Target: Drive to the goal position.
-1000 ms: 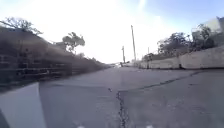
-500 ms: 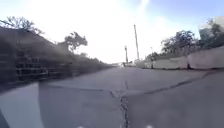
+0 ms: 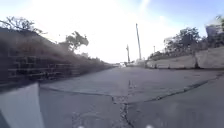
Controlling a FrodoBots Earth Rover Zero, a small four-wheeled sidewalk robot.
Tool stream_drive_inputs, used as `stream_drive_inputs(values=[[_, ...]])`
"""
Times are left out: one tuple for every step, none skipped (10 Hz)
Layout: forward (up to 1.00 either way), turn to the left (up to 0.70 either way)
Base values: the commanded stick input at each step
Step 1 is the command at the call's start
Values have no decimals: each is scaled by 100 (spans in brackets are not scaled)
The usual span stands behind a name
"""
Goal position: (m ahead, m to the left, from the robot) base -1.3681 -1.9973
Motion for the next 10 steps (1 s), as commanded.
stream_drive_inputs(values=[[70,0],[70,0],[70,0],[70,0],[70,0],[70,0],[70,0],[70,0],[70,0],[70,0]])
